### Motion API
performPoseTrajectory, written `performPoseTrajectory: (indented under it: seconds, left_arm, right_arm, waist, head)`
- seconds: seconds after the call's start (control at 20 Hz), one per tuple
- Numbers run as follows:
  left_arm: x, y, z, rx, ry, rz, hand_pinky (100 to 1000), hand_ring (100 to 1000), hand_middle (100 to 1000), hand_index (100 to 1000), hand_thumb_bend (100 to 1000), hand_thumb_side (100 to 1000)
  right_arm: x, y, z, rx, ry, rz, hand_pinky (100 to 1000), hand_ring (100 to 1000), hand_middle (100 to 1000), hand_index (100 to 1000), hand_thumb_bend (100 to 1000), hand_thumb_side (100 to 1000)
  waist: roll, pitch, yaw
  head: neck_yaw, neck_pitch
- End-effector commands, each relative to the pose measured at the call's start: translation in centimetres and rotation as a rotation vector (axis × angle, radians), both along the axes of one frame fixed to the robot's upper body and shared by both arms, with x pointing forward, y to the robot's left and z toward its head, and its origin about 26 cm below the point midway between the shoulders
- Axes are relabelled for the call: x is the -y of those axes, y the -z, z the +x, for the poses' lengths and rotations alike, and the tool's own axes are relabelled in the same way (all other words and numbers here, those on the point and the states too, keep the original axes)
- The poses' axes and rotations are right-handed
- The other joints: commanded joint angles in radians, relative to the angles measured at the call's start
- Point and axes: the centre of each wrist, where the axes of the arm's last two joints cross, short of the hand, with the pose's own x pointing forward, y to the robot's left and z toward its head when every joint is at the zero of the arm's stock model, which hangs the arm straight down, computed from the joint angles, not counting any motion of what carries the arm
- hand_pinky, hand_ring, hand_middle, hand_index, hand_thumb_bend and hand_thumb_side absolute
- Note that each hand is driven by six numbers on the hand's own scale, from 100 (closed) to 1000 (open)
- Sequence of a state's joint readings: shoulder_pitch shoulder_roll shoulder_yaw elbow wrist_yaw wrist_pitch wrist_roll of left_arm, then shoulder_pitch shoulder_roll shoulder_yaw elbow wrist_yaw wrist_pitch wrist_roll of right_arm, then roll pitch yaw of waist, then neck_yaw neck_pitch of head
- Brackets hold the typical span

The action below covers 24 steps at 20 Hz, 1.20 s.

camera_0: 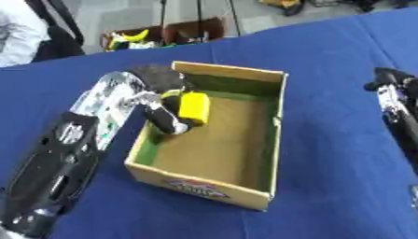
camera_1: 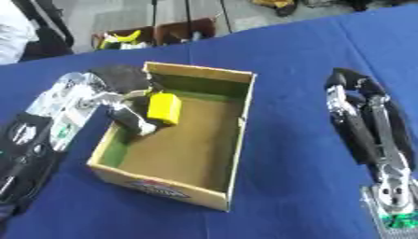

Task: Pick up objects on the table and place them in the box.

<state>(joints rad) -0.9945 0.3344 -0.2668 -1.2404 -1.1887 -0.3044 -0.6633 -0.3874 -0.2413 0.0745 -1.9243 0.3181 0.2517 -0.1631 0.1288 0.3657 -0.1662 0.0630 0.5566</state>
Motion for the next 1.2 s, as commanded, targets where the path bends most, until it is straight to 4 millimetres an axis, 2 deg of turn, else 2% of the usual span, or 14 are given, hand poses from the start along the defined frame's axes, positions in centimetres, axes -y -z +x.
performPoseTrajectory:
  seconds: [0.05, 0.1, 0.15, 0.2, 0.25, 0.3, 0.35, 0.6, 0.8, 1.2]
  left_arm:
    - [0.4, 0.7, 0.2, -0.029, 0.012, 0.022, 429, 647, 770, 863, 100, 667]
    - [0.4, 0.7, 0.2, -0.034, 0.016, 0.025, 462, 695, 845, 965, 100, 828]
    - [0.4, 0.6, 0.1, -0.036, 0.019, 0.029, 469, 706, 863, 990, 100, 866]
    - [0.5, 0.5, 0.1, -0.033, 0.019, 0.035, 518, 753, 930, 1000, 166, 917]
    - [0.4, 0.4, 0.0, -0.030, 0.014, 0.043, 537, 768, 948, 1000, 233, 920]
    - [0.4, 0.3, -0.1, -0.029, 0.005, 0.052, 600, 810, 980, 1000, 405, 915]
    - [0.3, 0.1, -0.2, -0.027, -0.008, 0.064, 632, 831, 993, 1000, 489, 910]
    - [-0.1, -1.5, -1.1, 0.033, -0.085, 0.109, 687, 860, 1000, 1000, 644, 911]
    - [-0.6, -2.7, -1.8, 0.133, -0.163, 0.123, 706, 865, 1000, 1000, 714, 921]
    - [-1.7, -3.8, -2.6, 0.200, -0.207, 0.098, 716, 866, 1000, 1000, 679, 938]
  right_arm:
    - [-0.2, -1.0, -0.3, 0.036, -0.016, 0.001, 890, 1000, 656, 858, 100, 849]
    - [-0.2, -1.0, -0.3, 0.036, -0.016, 0.001, 890, 1000, 656, 858, 100, 850]
    - [-0.2, -1.0, -0.4, 0.035, -0.016, 0.001, 890, 1000, 656, 858, 100, 849]
    - [-0.2, -1.0, -0.4, 0.035, -0.017, 0.001, 890, 1000, 656, 857, 100, 849]
    - [-0.2, -1.0, -0.4, 0.035, -0.017, 0.001, 890, 1000, 656, 857, 100, 850]
    - [-0.2, -0.9, -0.4, 0.035, -0.017, 0.001, 890, 1000, 656, 857, 100, 850]
    - [-0.2, -0.9, -0.4, 0.033, -0.016, 0.001, 890, 1000, 656, 857, 100, 850]
    - [-0.1, -0.7, -0.4, 0.026, -0.014, 0.003, 890, 1000, 655, 857, 100, 850]
    - [-0.1, -0.6, -0.4, 0.022, -0.013, 0.005, 890, 1000, 655, 857, 100, 849]
    - [-0.1, -0.4, -0.4, 0.017, -0.007, 0.009, 890, 1000, 655, 856, 100, 848]
  waist:
    - [-0.005, -0.012, -0.003]
    - [-0.005, -0.012, -0.003]
    - [-0.004, -0.012, -0.003]
    - [-0.004, -0.012, -0.002]
    - [-0.004, -0.012, -0.002]
    - [-0.005, -0.013, -0.001]
    - [-0.005, -0.014, 0.000]
    - [-0.006, -0.020, 0.010]
    - [-0.011, -0.024, 0.014]
    - [-0.020, -0.029, 0.026]
  head:
    - [-0.002, -0.014]
    - [-0.002, -0.015]
    - [-0.003, -0.015]
    - [-0.004, -0.015]
    - [-0.005, -0.015]
    - [-0.006, -0.014]
    - [-0.007, -0.013]
    - [-0.012, -0.009]
    - [-0.013, -0.012]
    - [-0.017, -0.017]
